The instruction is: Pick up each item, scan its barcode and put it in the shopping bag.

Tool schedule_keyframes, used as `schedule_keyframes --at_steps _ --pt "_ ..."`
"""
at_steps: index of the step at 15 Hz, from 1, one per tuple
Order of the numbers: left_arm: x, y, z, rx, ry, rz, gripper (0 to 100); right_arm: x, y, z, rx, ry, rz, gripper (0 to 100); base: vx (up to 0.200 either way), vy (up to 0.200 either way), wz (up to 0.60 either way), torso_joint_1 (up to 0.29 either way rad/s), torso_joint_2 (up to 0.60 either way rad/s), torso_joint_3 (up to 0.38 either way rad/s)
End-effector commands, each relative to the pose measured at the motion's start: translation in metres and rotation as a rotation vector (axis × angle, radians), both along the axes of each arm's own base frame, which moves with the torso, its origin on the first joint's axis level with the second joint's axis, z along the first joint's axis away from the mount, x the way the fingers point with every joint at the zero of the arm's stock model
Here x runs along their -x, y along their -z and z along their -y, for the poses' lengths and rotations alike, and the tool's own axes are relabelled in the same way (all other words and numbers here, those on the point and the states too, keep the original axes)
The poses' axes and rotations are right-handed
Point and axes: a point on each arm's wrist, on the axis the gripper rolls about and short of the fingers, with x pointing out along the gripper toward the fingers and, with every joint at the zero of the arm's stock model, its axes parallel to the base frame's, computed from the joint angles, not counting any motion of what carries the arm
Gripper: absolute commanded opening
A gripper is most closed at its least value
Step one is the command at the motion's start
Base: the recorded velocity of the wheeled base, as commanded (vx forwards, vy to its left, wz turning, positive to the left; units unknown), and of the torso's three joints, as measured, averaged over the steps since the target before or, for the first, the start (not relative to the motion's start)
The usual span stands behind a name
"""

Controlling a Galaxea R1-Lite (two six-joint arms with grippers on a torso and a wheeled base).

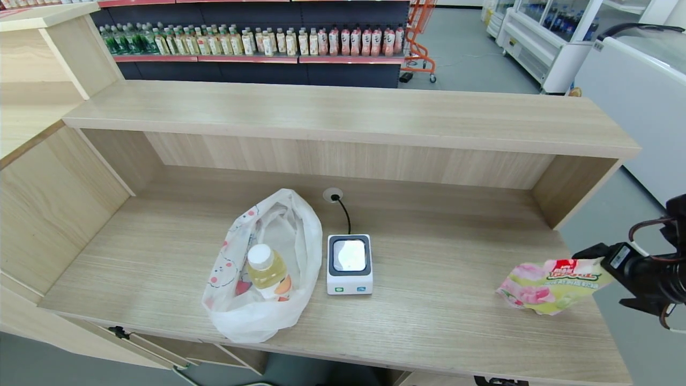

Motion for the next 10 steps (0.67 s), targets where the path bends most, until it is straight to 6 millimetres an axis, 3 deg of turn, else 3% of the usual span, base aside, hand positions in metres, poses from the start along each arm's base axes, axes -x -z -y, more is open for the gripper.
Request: schedule_keyframes --at_steps 1,7,10 --pt "0.000 0.000 0.000 0.001 0.000 0.001 100 -0.009 0.015 -0.003 0.004 -0.044 -0.041 0 0.000 0.000 0.00 0.000 0.00 0.000" --pt "0.000 0.000 0.000 0.000 0.000 0.001 100 -0.009 0.028 -0.015 0.071 -0.168 -0.104 0 0.000 0.000 0.00 0.000 0.00 0.000" --pt "0.000 0.000 0.000 0.000 0.000 0.001 100 -0.007 0.013 -0.015 0.151 -0.224 -0.043 0 0.000 0.000 0.00 0.000 0.00 0.000"
